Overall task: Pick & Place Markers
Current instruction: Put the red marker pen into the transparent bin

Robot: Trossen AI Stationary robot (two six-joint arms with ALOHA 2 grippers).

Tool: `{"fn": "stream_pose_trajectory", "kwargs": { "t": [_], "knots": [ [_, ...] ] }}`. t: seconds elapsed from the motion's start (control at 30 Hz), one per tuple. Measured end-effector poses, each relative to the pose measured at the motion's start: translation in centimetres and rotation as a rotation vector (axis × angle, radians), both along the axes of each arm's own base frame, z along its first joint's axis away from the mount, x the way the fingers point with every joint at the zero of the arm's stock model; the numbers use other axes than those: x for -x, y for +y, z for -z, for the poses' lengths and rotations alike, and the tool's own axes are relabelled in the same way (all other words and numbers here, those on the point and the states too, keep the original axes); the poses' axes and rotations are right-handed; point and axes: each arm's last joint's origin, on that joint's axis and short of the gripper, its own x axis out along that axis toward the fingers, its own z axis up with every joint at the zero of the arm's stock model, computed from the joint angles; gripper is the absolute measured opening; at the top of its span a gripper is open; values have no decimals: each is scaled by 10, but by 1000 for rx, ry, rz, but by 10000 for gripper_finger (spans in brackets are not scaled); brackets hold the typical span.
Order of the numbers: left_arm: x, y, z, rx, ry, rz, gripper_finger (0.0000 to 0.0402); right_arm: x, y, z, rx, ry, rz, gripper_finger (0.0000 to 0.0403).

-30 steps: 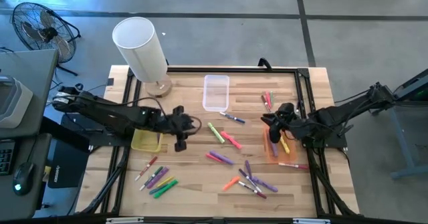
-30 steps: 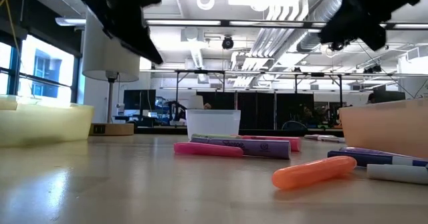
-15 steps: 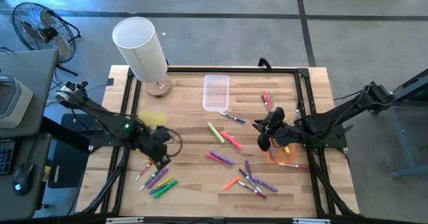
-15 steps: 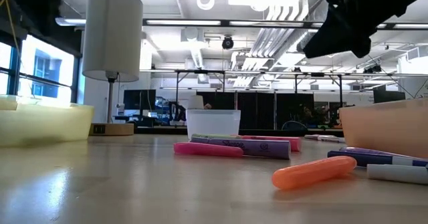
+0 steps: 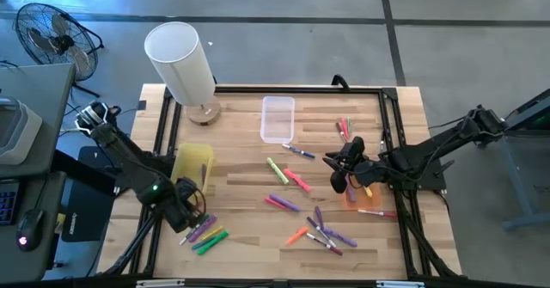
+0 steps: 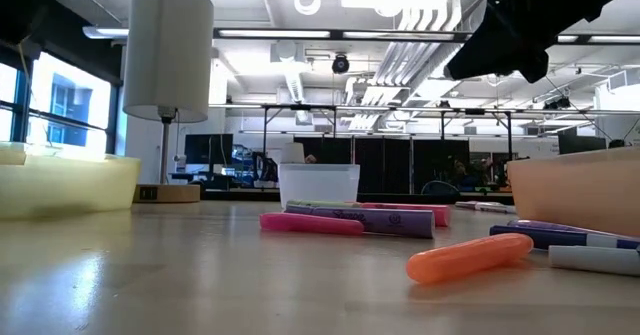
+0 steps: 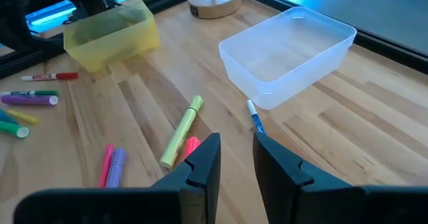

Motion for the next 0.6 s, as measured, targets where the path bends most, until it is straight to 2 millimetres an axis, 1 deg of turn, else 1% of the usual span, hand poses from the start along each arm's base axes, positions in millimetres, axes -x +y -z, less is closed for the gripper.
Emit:
{"fn": "stream_pose_trajectory", "kwargs": {
  "t": [0.17,0.33,0.5,0.6],
  "knots": [
    [7,-6,17,21,-4,-35,108,0,0,0,-1,0,0,78],
    [8,-13,37,34,32,-36,108,0,0,0,-1,0,0,78],
    [4,-18,57,-14,67,-2,108,0,0,0,-5,-2,2,78],
    [2,-21,66,-39,86,7,108,0,0,0,-9,-4,5,78]
  ]
}}
